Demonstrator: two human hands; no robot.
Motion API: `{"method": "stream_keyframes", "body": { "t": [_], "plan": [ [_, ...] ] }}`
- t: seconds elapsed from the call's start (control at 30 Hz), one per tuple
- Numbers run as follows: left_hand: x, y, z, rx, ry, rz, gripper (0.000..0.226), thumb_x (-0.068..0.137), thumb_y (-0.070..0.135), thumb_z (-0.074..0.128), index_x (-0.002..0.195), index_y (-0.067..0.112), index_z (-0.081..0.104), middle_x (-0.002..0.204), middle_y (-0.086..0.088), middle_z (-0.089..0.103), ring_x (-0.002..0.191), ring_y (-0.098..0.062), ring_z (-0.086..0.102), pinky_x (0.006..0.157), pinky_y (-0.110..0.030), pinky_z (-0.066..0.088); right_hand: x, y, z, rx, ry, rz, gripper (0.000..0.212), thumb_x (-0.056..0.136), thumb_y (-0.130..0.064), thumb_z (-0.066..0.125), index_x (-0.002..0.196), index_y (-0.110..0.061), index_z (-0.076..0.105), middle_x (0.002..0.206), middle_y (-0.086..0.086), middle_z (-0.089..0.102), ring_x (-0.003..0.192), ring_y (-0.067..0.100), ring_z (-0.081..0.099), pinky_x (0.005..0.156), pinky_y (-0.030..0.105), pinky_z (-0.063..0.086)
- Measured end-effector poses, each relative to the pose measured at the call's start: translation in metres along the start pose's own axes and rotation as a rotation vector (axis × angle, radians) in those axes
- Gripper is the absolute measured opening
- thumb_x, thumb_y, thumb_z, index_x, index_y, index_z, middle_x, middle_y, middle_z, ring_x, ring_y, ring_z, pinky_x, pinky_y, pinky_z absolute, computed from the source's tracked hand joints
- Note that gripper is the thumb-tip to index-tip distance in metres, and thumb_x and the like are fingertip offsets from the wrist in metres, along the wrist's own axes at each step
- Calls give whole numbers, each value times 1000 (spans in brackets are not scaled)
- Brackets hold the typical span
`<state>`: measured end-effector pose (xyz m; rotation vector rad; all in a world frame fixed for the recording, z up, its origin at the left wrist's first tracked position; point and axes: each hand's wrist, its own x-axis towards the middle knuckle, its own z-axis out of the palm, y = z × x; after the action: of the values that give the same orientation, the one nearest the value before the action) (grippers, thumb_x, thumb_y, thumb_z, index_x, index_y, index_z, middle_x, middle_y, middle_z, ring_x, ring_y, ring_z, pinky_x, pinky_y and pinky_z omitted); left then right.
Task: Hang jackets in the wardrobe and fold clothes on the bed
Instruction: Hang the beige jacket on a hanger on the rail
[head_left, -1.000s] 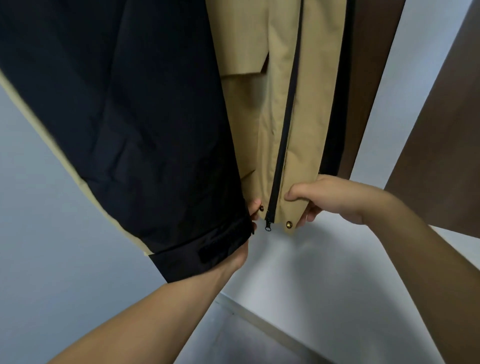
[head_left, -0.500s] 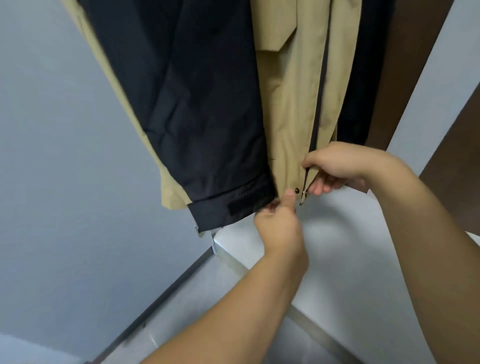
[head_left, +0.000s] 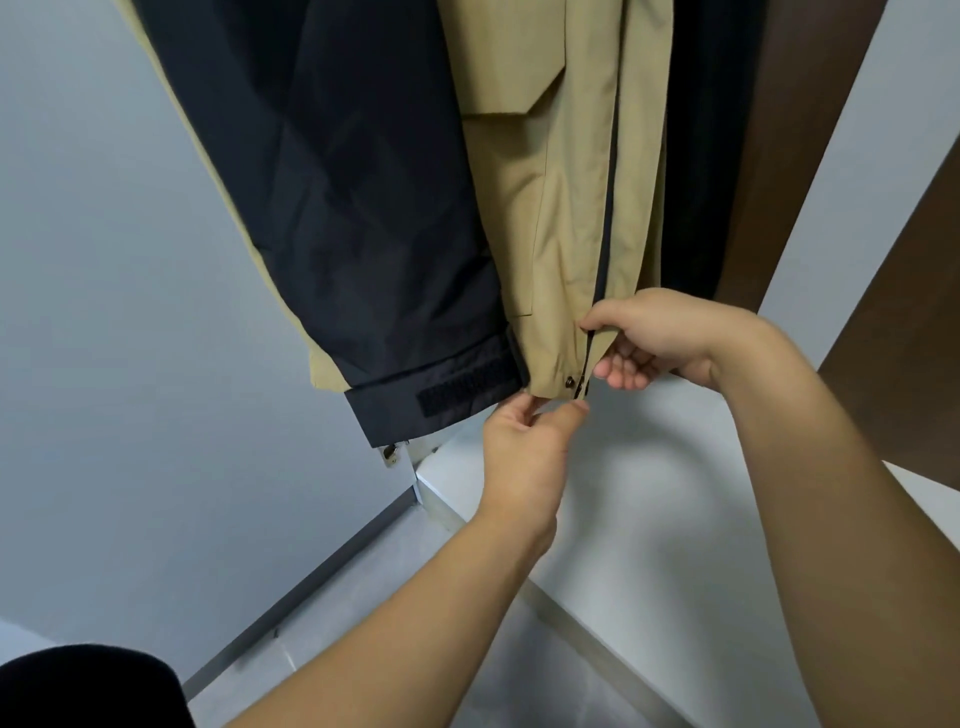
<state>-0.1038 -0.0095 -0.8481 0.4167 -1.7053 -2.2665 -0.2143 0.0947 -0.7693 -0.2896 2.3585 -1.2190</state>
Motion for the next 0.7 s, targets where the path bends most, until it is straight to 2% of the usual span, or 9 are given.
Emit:
{"method": "stream_keyframes", "body": {
  "t": [0.07, 0.13, 0.23, 0.37, 0.57, 0.63, 0.7],
  "plan": [
    [1, -1, 0, 43, -6, 24, 13, 85, 7, 70, 96, 1, 67, 75, -3, 54, 67, -10, 49, 59, -12, 43, 0, -2, 2, 7, -5, -8, 61, 93, -34, 44, 43, -9, 69, 56, 12, 63, 41, 16, 51, 47, 26, 42],
    [3, -4, 1, 61, 1, 39, 26, 84, 10, 73, 101, -7, 62, 78, -6, 51, 70, -16, 45, 59, -14, 42, 2, -3, 3, 15, 10, -20, 59, 92, -34, 41, 47, -7, 68, 58, 14, 61, 42, 19, 49, 47, 27, 40],
    [7, -7, 3, 67, 23, 51, 31, 83, 14, 76, 101, -6, 63, 79, -7, 54, 70, -17, 46, 60, -14, 43, 5, -2, 3, 9, 44, -28, 48, 90, -34, 41, 57, -6, 62, 58, 13, 57, 43, 19, 45, 48, 27, 38],
    [14, -12, 4, 54, 65, 61, 30, 84, 15, 75, 98, -9, 63, 77, -7, 53, 70, -16, 45, 55, -13, 40, 7, -2, 4, 21, 41, -36, 52, 89, -35, 41, 46, -11, 58, 51, 11, 51, 41, 19, 42, 50, 28, 37],
    [22, -17, 2, 78, 121, 94, 18, 89, 18, 70, 82, 4, 61, 73, -5, 49, 65, -14, 41, 50, -12, 36, 8, -8, 8, 3, -41, -68, 63, 91, -44, 30, 42, -12, 53, 46, 9, 49, 40, 18, 39, 49, 27, 35],
    [25, -17, 0, 106, 124, 100, 21, 91, 18, 68, 73, 11, 60, 70, -6, 51, 60, -9, 44, 50, -10, 37, 8, -11, 4, -20, 2, -103, 68, 91, -52, 31, 40, -14, 56, 47, 8, 50, 40, 16, 42, 47, 25, 37],
    [27, -17, -2, 125, 102, 100, 21, 93, 18, 65, 72, 18, 63, 63, 2, 57, 52, -1, 46, 52, -6, 39, 9, -12, -2, 9, 102, -164, 63, 89, -52, 39, 41, -16, 58, 51, 8, 54, 44, 16, 45, 50, 25, 40]
  ]
}}
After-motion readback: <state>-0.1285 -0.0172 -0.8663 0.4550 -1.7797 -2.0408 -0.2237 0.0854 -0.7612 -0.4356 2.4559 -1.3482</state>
